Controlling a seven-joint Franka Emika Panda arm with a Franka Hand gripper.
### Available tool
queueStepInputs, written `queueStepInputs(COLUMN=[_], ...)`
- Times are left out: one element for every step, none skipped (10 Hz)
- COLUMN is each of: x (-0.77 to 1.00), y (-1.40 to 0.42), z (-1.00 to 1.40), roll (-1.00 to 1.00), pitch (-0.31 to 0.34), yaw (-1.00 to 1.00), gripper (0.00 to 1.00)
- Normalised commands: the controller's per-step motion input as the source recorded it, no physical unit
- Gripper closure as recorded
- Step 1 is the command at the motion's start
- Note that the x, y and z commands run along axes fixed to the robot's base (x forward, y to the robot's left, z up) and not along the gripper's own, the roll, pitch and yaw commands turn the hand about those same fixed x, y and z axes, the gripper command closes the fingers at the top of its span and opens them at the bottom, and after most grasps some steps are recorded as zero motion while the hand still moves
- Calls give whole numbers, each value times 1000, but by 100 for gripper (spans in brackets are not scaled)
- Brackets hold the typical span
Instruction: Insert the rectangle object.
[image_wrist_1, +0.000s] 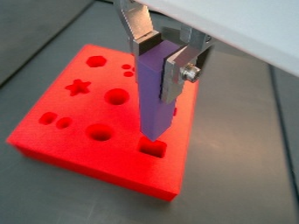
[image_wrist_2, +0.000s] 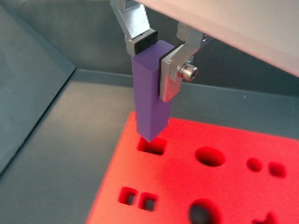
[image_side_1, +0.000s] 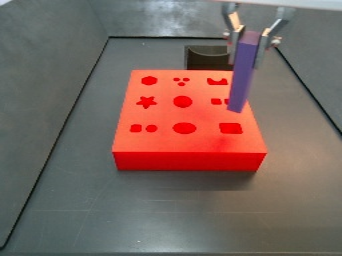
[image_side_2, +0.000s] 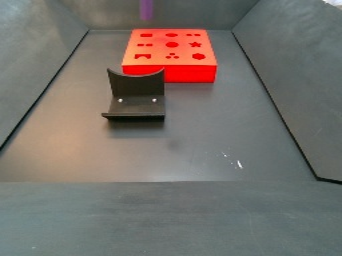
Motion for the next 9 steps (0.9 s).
queueStepInputs(x=[314, 280, 246, 109, 9, 0, 34, 14, 51], y=[100, 111, 117, 149, 114, 94, 0, -37, -143], z=[-57, -63, -69, -37, 0, 0, 0, 0, 0], roll=[96, 97, 97, 156, 187, 216, 223, 133, 61], pitch=[21, 23, 30, 71, 134, 139, 154, 184, 184], yaw=[-694, -720, -731, -740, -706, -694, -643, -671, -657], gripper=[100, 100, 100, 100, 100, 100, 100, 100, 100])
